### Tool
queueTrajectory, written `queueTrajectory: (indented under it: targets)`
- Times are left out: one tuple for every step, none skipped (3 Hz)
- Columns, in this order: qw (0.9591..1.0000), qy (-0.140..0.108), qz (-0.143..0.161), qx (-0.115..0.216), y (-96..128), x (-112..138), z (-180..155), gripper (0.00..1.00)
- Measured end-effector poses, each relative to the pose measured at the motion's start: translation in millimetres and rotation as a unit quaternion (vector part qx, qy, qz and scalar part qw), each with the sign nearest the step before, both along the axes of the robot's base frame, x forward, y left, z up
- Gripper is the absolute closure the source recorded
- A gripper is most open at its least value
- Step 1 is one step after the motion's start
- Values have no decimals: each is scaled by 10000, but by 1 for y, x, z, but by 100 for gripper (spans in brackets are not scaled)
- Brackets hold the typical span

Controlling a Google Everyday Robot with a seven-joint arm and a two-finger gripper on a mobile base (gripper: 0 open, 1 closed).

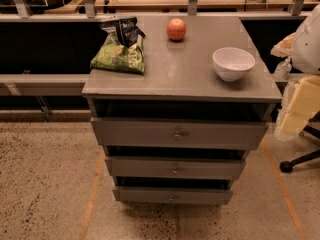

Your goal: Move white bowl near green jalapeno chip bag

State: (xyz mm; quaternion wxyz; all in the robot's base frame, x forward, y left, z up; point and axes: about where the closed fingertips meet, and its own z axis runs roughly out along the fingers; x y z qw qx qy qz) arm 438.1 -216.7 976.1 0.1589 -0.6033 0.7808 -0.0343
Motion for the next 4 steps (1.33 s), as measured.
queueTrajectory:
  targets:
    - [9999, -94, 12, 48, 0, 4, 1, 0]
    - [9984, -389, -33, 419, -8, 39, 1, 0]
    - [9944, -568, 1, 890, -17, 94, -7, 0]
    - [9881, -724, 6, 1353, -19, 161, -11, 0]
